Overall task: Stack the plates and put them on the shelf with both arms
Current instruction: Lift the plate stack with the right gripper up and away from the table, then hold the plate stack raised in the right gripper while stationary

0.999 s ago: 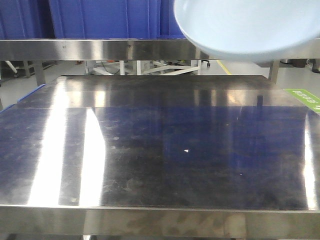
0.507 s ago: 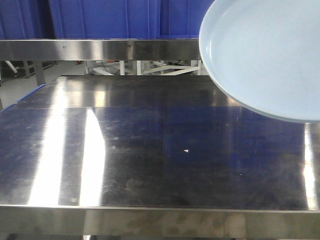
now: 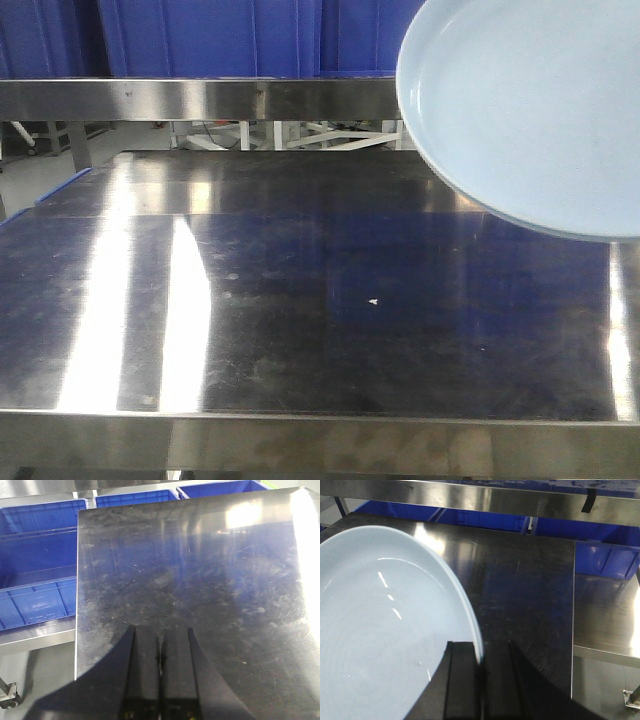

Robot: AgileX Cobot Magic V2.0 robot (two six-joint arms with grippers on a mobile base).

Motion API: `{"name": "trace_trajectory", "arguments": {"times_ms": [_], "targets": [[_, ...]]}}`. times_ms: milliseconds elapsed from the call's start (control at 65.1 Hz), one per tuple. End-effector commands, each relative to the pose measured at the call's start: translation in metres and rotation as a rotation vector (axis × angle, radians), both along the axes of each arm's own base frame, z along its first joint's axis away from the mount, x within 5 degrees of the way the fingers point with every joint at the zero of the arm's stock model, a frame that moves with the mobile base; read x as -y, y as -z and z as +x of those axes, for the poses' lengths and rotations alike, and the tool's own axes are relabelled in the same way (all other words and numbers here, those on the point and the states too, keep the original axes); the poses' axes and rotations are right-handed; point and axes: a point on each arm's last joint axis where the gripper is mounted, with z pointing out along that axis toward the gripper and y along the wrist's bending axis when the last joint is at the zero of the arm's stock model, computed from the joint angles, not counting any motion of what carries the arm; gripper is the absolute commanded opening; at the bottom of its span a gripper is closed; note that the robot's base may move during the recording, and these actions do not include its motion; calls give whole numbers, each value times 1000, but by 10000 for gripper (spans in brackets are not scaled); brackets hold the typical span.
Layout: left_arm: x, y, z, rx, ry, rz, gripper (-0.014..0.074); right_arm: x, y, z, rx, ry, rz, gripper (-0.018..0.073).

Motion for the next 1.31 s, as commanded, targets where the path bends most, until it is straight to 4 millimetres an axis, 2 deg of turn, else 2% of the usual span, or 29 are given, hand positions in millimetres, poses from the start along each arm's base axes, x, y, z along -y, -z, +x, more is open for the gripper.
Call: {"name": "trace_trajectory", "arguments": {"times_ms": [0, 507, 1291], "targets": [[0, -17, 4, 107, -11, -35, 100, 1, -21, 1, 135, 10, 21, 49], [0, -17, 4, 107, -11, -35, 100, 1, -8, -2, 13, 4, -2, 49], [0, -17, 4, 107, -11, -35, 100, 1, -7, -2, 5, 4, -4, 49]]}}
